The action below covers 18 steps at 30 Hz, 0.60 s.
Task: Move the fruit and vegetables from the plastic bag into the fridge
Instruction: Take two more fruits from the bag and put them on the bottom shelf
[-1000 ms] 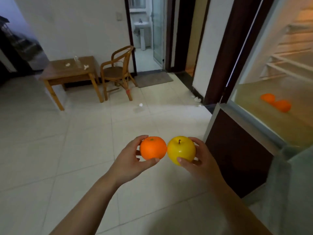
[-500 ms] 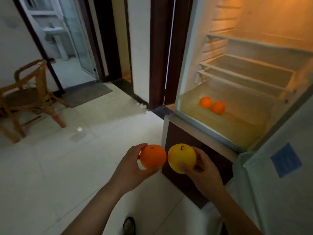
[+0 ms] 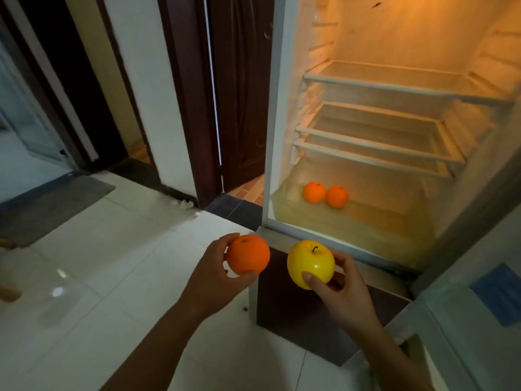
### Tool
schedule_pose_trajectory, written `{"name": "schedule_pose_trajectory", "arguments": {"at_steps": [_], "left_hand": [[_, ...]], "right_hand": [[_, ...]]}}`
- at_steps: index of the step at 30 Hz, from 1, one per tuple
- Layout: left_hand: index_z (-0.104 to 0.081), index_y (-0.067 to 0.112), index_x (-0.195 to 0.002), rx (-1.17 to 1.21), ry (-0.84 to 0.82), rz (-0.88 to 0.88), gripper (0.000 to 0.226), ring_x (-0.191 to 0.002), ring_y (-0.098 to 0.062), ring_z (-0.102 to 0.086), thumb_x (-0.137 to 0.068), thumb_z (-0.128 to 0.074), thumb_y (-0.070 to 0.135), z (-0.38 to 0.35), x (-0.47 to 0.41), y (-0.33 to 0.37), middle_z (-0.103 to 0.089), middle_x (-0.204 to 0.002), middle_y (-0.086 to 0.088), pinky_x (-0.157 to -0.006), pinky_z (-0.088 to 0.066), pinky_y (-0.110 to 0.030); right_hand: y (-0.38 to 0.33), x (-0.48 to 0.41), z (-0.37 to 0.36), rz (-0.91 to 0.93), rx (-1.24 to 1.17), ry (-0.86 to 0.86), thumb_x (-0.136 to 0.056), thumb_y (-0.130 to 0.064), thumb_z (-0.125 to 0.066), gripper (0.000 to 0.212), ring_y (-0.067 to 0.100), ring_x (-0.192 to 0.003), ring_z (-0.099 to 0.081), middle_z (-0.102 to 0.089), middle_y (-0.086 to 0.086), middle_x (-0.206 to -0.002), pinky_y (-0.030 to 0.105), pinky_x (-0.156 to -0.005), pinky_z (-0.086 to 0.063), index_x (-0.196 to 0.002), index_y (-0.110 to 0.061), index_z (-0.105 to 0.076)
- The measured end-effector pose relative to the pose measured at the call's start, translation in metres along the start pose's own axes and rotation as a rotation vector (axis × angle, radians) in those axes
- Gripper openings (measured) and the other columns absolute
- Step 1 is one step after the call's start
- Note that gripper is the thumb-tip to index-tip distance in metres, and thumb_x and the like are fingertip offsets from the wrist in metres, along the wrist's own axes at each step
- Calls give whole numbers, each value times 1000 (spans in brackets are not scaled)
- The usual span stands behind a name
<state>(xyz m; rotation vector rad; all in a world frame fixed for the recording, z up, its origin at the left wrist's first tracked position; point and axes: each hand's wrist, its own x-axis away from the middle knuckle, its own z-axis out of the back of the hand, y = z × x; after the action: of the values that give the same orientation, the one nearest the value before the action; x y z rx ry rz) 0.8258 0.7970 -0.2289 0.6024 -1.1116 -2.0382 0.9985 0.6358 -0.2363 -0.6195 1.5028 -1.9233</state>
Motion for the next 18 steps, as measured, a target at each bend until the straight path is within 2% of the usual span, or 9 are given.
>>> {"name": "schedule_pose_trajectory", "arguments": {"at_steps": [3,5,7,11,15,18], "left_hand": [[-32,41,-118,31,-87,-9,70,-110,-7,-41,-69,-80,30,-12,-30,-1,-33,-122,19,-86,-42,-28],[-33,43,-118,48,-137,-19,69,-108,-5,-41,-70,-80,29,-21,-50,0,-34,-118,22,-84,-41,-27],[-32,44,-120,63,-176,-25,71,-107,-5,-42,-70,-80,30,-30,-70,3,-35,-118,22,-82,-40,-25],[-35,44,-125,71,-248,-58,73,-105,-4,-45,-68,-80,36,-47,-117,9,-38,-119,23,-80,-41,-20],[-38,47,-123,99,-309,-64,71,-105,-4,-50,-63,-75,53,-63,-175,24,-42,-121,20,-77,-43,-21],[-35,46,-124,64,-300,-94,67,-105,-3,-47,-69,-72,51,-82,-223,42,-42,-122,18,-76,-40,-22]], "right_hand": [[4,-13,2,-40,23,73,-73,-26,-76,58,14,-106,-53,-49,-10,-119,15,-68,-44,-120,-34,-44],[8,-25,9,-62,22,111,-74,-30,-75,68,17,-109,-54,-45,-9,-126,22,-75,-49,-131,-36,-39],[8,-40,16,-65,15,132,-74,-32,-74,69,16,-110,-54,-43,-10,-130,28,-80,-51,-132,-41,-37],[5,-80,29,-5,25,171,-72,-28,-77,54,1,-103,-55,-48,-21,-120,15,-68,-51,-112,-47,-46],[11,-136,45,-5,15,258,-67,-39,-76,56,4,-101,-58,-54,-13,-119,18,-67,-51,-116,-38,-49],[15,-182,63,-19,9,329,-69,-39,-75,55,3,-97,-58,-56,-12,-114,16,-63,-48,-116,-35,-48]]}}
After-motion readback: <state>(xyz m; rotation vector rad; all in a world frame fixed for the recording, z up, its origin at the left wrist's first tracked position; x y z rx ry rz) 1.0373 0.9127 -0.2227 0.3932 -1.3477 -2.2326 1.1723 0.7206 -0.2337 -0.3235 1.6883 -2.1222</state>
